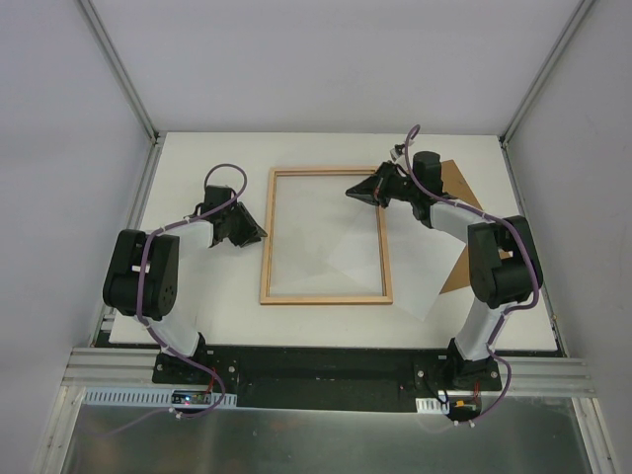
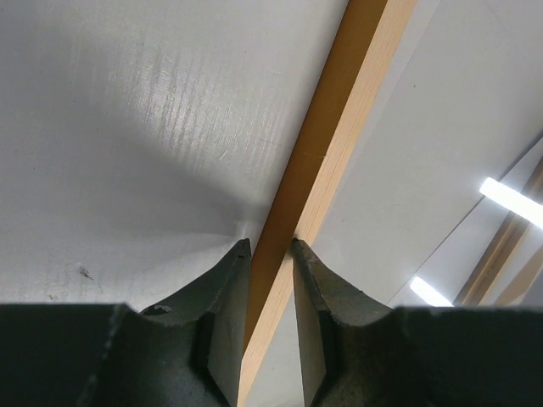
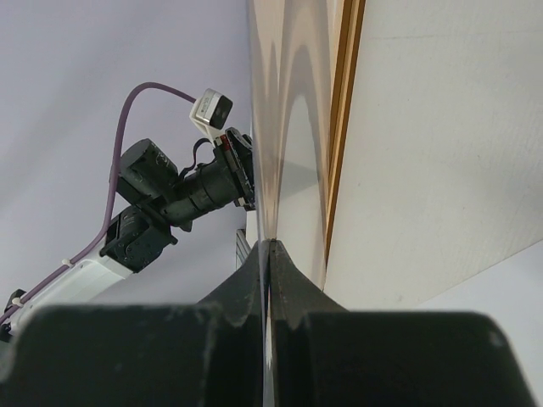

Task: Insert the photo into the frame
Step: Place the glass panel at the frame body.

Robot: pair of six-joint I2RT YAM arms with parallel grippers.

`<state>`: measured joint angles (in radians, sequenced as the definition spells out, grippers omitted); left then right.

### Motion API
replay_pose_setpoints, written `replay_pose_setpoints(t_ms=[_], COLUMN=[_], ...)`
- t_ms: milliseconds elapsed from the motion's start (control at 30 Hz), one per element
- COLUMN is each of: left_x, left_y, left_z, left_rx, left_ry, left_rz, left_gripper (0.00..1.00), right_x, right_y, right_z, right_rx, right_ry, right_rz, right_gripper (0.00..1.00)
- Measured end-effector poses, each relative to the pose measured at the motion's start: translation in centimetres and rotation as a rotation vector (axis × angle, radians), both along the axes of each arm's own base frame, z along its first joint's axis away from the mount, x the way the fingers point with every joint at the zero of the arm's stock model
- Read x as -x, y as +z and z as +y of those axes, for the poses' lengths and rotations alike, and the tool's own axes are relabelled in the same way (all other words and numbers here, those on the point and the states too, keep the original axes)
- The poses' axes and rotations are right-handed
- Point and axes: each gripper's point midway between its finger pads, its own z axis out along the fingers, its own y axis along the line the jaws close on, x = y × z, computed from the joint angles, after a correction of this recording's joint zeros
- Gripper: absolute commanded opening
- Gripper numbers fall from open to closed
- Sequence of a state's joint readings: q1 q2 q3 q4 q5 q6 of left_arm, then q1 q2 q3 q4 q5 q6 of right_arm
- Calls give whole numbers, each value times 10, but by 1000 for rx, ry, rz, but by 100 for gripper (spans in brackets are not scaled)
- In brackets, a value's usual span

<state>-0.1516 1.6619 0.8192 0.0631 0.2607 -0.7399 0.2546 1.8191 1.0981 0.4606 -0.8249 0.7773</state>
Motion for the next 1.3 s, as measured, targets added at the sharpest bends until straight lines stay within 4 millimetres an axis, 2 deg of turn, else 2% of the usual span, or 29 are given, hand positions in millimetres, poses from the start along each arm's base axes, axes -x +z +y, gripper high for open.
replay_pose_setpoints(t_ms=[1000,1300], left_x=[-2,-2], left_y=[0,0], left_z=[-2,-2], left_rx=[7,9], left_ry=[-6,-7], left_rz=[6,6], left_gripper=[24,24], right_x=[6,8], right_y=[-12,-6], right_z=[-6,-7], right_rx=[-28,-33], right_ry=[-24,-25], right_rz=[46,31], right_gripper=[1,1])
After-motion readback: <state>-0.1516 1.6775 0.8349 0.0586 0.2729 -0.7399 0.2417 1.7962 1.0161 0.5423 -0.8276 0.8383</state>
